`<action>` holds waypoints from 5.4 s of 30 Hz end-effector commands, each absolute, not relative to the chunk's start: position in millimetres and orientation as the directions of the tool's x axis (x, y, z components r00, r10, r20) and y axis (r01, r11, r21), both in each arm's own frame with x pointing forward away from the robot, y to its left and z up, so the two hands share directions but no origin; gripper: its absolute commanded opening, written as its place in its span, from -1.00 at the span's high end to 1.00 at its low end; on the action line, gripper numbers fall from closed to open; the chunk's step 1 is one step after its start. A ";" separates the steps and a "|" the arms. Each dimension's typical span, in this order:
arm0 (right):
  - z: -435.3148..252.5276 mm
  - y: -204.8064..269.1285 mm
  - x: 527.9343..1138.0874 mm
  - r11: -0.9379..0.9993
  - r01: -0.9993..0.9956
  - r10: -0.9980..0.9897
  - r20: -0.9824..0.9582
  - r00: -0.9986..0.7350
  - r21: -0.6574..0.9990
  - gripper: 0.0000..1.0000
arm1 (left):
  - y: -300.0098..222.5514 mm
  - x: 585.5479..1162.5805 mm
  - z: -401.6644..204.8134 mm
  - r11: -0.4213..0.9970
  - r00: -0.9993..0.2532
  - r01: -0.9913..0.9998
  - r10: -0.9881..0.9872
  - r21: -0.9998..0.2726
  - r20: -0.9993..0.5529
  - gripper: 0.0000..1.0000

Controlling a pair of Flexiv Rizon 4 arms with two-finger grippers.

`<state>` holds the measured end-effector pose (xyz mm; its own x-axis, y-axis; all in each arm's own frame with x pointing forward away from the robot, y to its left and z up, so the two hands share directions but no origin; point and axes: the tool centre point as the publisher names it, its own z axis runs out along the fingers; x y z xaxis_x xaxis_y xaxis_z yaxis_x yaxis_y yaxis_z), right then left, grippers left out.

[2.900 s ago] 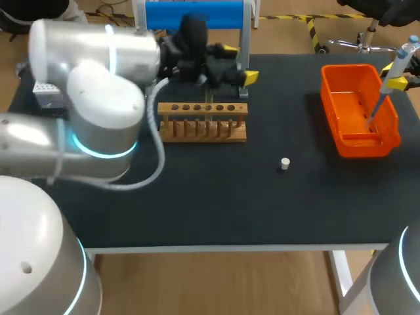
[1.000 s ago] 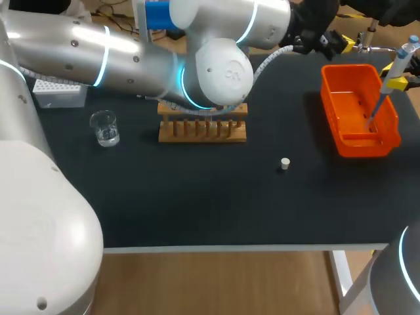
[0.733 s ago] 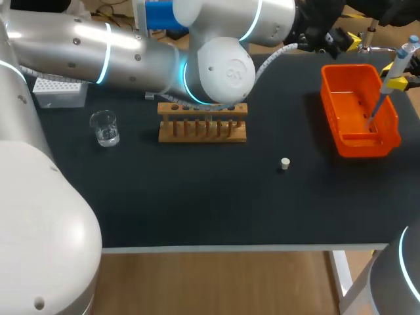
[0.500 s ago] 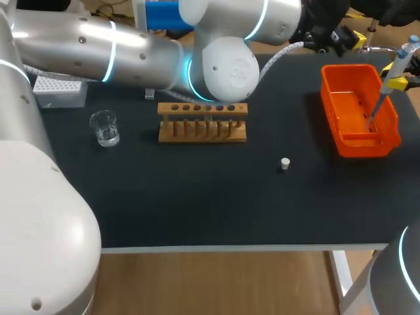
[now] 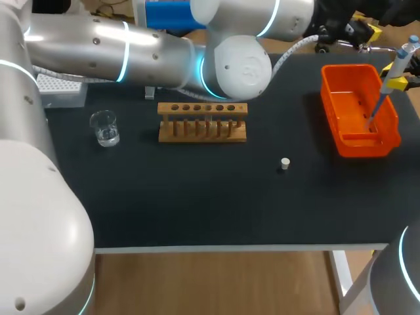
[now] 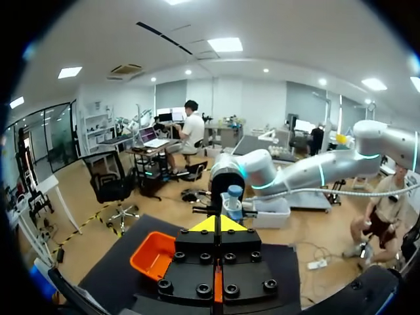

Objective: Invert the test tube, pick up the pipette, mount the tip to pipette, aspirate from beaker and dispense into the tube, eject the tip, return the pipette, and cap with the stopper.

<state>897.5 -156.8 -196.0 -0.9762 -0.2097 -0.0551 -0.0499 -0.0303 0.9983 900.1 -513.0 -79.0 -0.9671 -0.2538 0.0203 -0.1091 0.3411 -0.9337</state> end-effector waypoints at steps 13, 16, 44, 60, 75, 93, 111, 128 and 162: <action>-196.5 -159.1 899.7 -0.030 -0.050 -0.217 -0.055 -0.975 0.998 1.00 | -556.2 894.3 -91.3 0.306 -0.988 -0.070 -0.155 -0.949 0.023 1.00; -196.5 -159.1 899.7 -0.030 -0.050 -0.217 -0.055 -0.975 0.998 1.00 | -559.5 892.7 -93.5 0.302 -0.989 -0.068 -0.148 -0.951 0.024 1.00; -196.5 -159.1 899.7 -0.030 -0.050 -0.217 -0.055 -0.975 0.998 1.00 | -563.2 897.7 -103.6 0.279 -0.991 -0.059 -0.134 -0.959 0.022 1.00; -196.5 -159.1 899.7 -0.030 -0.050 -0.217 -0.055 -0.975 0.998 1.00 | -571.3 897.5 -105.0 0.277 -0.992 -0.063 -0.120 -0.959 0.031 1.00; -196.5 -159.1 899.7 -0.030 -0.050 -0.217 -0.055 -0.975 0.998 1.00 | -570.3 900.5 -116.6 0.292 -0.985 -0.075 -0.172 -0.953 0.025 1.00; -196.5 -159.1 899.7 -0.030 -0.050 -0.217 -0.055 -0.975 0.998 1.00 | -572.8 904.2 -126.9 0.333 -0.981 -0.043 -0.191 -0.942 -0.023 1.00; -196.5 -159.1 899.7 -0.030 -0.050 -0.217 -0.055 -0.975 0.998 1.00 | -553.2 899.7 -115.3 0.298 -0.954 -0.006 -0.289 -0.955 -0.084 1.00; -196.5 -159.1 899.7 -0.030 -0.050 -0.217 -0.055 -0.975 0.998 1.00 | -555.2 901.8 -93.5 0.270 -0.946 0.009 -0.311 -0.963 -0.096 1.00; -196.5 -159.1 899.7 -0.030 -0.050 -0.217 -0.055 -0.975 0.998 1.00 | -577.5 902.0 -104.2 0.256 -0.961 -0.028 -0.272 -0.966 -0.045 1.00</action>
<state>897.6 -157.3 -196.5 -0.9759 -0.2108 -0.0558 -0.0503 -0.0314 0.9982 898.0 -576.0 -99.6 -0.9585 -0.2812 -0.0475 -0.0306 0.2671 -0.9632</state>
